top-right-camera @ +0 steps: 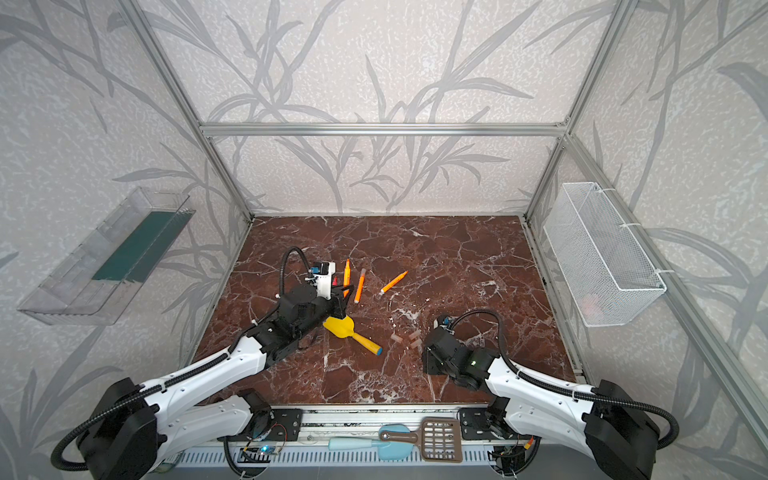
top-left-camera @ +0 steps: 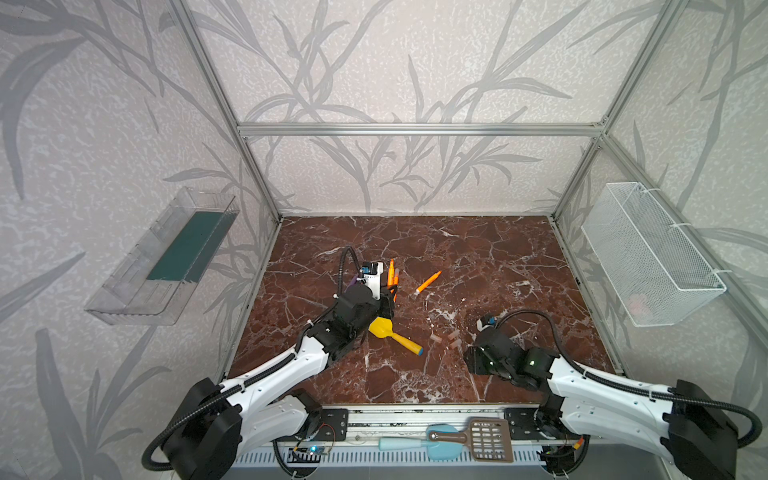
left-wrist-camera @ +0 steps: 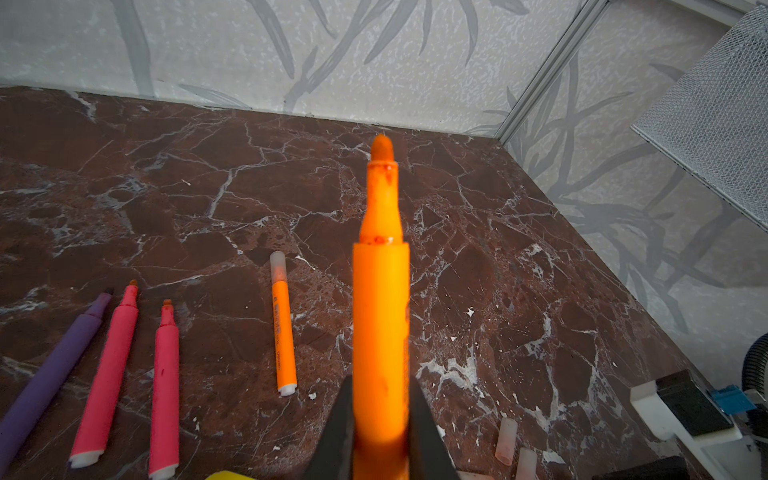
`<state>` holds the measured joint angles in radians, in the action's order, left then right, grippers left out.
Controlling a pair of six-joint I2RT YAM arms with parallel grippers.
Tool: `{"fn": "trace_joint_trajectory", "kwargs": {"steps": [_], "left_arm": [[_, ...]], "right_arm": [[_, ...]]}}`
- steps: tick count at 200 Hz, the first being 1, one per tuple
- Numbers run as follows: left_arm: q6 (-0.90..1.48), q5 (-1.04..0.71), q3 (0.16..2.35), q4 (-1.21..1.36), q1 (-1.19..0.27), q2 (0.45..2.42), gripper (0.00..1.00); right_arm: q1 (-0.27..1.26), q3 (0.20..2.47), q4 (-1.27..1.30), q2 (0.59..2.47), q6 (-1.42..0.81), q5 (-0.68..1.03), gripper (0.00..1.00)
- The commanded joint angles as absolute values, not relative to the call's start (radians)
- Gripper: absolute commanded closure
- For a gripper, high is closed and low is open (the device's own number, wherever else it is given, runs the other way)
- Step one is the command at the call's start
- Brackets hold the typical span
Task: Insert the pens into the pen caps
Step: 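Lower the right gripper onto a pink cap and grasp it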
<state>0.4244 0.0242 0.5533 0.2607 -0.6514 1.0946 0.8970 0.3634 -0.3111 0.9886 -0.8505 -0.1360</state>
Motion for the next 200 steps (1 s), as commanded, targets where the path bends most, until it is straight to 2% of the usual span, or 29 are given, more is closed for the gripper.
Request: {"fn": "trace_joint_trajectory", "kwargs": {"steps": [1,56,98,174,200], "left_arm": [[0.435,0.020,0.560,0.267,-0.651,1.098,1.00],[0.428,0.025,0.563,0.262,-0.652,1.098,1.00],[0.426,0.024,0.564,0.263,-0.651,1.098,1.00],[0.426,0.014,0.566,0.262,-0.651,1.099,1.00],[0.426,0.012,0.566,0.264,-0.651,1.101,1.00]], "right_arm": [[0.909,0.355,-0.267,1.012,-0.867,-0.124,0.43],[0.920,0.398,-0.195,1.138,-0.849,-0.098,0.52],[0.950,0.453,-0.229,1.207,-0.834,-0.146,0.57],[1.017,0.529,-0.203,1.329,-0.809,-0.170,0.58],[1.082,0.574,-0.186,1.404,-0.792,-0.170,0.60]]}}
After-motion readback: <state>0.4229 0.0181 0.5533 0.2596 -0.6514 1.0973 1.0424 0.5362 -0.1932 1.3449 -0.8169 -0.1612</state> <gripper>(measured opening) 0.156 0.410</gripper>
